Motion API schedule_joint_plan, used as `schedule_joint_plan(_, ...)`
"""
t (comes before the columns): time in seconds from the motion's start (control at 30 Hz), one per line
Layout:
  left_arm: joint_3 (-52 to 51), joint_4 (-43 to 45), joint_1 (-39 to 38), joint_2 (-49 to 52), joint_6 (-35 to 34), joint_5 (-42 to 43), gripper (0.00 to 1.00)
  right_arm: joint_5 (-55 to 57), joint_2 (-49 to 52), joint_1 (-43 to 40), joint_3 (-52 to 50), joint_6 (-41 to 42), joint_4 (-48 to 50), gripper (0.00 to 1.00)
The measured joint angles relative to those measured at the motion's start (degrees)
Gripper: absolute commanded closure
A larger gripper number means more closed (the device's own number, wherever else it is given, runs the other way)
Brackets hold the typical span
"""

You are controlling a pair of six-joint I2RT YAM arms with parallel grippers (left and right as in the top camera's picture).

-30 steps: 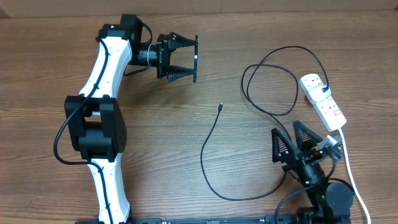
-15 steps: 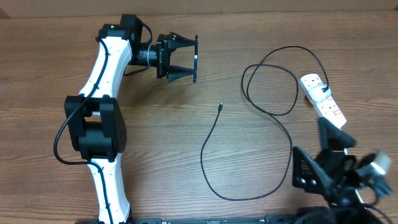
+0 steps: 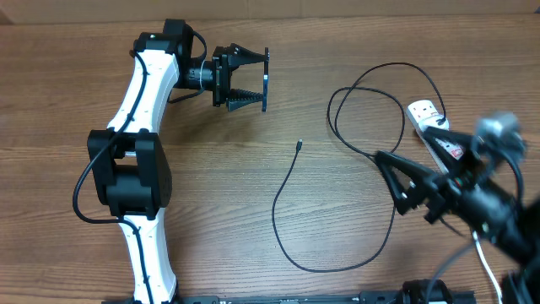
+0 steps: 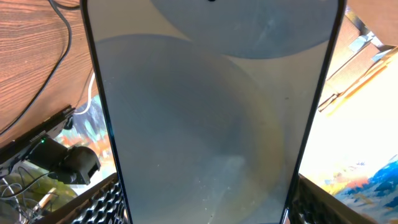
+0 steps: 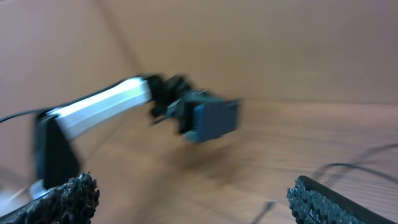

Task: Plug charger to phone and switch on socket
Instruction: 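Raise the right arm and swing its gripper toward the held phone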

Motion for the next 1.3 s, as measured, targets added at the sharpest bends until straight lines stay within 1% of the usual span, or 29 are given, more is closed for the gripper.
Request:
schedule_joint_plan(0.17, 0.00, -0.02, 0.00, 0.00, 0.00, 0.00, 0.28, -9.88, 6.64, 0.02, 0.33, 1.18, 2.64, 0.01)
schedule_joint_plan(0.23, 0.00, -0.02, 0.00, 0.00, 0.00, 0.00, 0.28, -11.04, 8.59, 0.17, 0.39, 1.75, 1.81, 0.01)
schedule_joint_plan(0.3, 0.00, -0.02, 0.00, 0.00, 0.00, 0.00, 0.28, -9.97, 10.71, 1.05, 0.94, 2.23, -1.16, 0.01)
schedule_joint_plan(0.4, 0.00, -0.02, 0.00, 0.00, -0.04, 0.00, 0.28, -3.91, 14.51, 4.33, 3.96, 2.89, -8.48, 0.01)
schedule_joint_plan(0.57, 0.02, 0.00, 0.00, 0.00, -0.59, 0.00, 0.28, 13.68, 23.58, 12.28, 14.86, 4.90, -22.36, 0.01)
schedule_joint_plan(0.67, 0.00, 0.00, 0.00, 0.00, -1.03, 0.00, 0.28, 23.21, 29.09, 18.18, 20.87, 6.03, -26.29, 0.01)
schedule_joint_plan(0.8, 0.02, -0.02, 0.00, 0.00, -1.05, 0.00, 0.28, 32.28, 34.34, 26.25, 24.55, 7.58, -25.83, 0.01)
schedule_joint_plan(1.0, 0.00, -0.02, 0.00, 0.00, -1.22, -0.02, 0.29, 44.48, 40.39, 36.20, 24.94, 11.74, -23.80, 0.01)
schedule_joint_plan(1.13, 0.02, -0.02, 0.00, 0.00, -1.25, 0.00, 0.28, 48.33, 43.28, 39.80, 24.94, 13.31, -20.13, 0.01)
schedule_joint_plan(1.3, 0.02, -0.02, 0.00, 0.00, -1.25, 0.00, 0.29, 50.64, 43.80, 42.91, 24.94, 14.93, -14.71, 0.00)
